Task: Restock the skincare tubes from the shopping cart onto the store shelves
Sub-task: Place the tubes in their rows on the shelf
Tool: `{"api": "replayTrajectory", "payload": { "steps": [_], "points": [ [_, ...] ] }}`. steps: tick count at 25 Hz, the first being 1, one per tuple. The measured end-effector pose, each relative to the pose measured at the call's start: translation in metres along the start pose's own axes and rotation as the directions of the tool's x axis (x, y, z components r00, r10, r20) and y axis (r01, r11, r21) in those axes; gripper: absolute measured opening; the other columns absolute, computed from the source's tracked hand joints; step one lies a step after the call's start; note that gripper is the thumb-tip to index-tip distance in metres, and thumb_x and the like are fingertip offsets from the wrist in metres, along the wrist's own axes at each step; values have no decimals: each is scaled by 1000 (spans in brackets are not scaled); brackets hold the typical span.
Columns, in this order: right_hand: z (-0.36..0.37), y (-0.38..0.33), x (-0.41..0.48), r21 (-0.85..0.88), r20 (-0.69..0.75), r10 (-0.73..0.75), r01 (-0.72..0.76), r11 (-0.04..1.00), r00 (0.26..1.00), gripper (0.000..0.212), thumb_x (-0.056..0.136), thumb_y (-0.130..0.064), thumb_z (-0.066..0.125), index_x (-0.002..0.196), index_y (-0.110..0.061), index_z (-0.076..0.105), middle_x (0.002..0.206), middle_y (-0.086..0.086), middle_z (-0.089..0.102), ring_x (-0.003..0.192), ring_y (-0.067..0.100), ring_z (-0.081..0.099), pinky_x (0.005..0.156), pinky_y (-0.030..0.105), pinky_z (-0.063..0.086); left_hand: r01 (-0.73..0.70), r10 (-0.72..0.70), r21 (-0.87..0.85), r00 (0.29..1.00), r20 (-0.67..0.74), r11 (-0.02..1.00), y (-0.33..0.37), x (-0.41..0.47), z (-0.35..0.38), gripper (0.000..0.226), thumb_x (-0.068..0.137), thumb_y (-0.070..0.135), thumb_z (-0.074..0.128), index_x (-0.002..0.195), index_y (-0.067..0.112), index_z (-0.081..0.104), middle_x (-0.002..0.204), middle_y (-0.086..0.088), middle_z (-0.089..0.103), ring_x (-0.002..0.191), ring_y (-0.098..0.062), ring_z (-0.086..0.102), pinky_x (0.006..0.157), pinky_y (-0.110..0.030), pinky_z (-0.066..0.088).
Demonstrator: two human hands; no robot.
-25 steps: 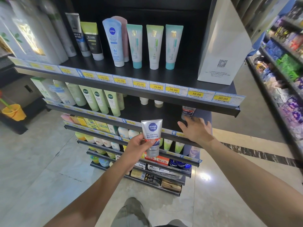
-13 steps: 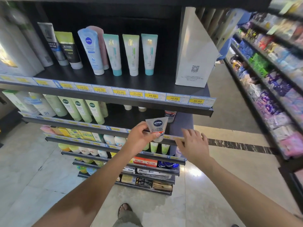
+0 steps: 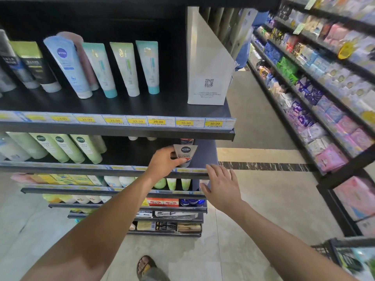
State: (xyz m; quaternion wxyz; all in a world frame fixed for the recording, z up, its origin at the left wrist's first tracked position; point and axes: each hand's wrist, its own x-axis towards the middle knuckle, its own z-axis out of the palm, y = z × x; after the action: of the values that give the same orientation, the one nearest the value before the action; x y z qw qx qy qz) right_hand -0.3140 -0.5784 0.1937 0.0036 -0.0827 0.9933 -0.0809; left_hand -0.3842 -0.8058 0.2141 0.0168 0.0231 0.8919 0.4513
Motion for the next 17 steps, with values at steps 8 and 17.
{"api": "replayTrajectory", "payload": {
  "steps": [8, 17],
  "points": [
    [11, 3, -4, -25, 4, 14, -14, 1000, 1000, 74, 97, -64, 41, 159, -31, 17, 166, -4, 25, 153, 23, 22, 125, 53, 19, 15, -27, 440, 999, 22, 898, 4, -3, -2, 48, 90, 67, 62, 126, 36, 66, 122, 11, 73, 115, -18, 66, 103, -46, 50],
    [25, -2, -7, -29, -9, 35, -35, 999, 999, 86, 92, -57, 57, 159, -28, 11, 167, 1, 20, 152, 28, 26, 122, 52, 24, -203, 144, 727, 979, 143, 656, 3, -59, 18, 55, 100, 68, 33, 149, 43, 38, 139, 12, 59, 140, -16, 45, 123, -65, 11]
  ]
}}
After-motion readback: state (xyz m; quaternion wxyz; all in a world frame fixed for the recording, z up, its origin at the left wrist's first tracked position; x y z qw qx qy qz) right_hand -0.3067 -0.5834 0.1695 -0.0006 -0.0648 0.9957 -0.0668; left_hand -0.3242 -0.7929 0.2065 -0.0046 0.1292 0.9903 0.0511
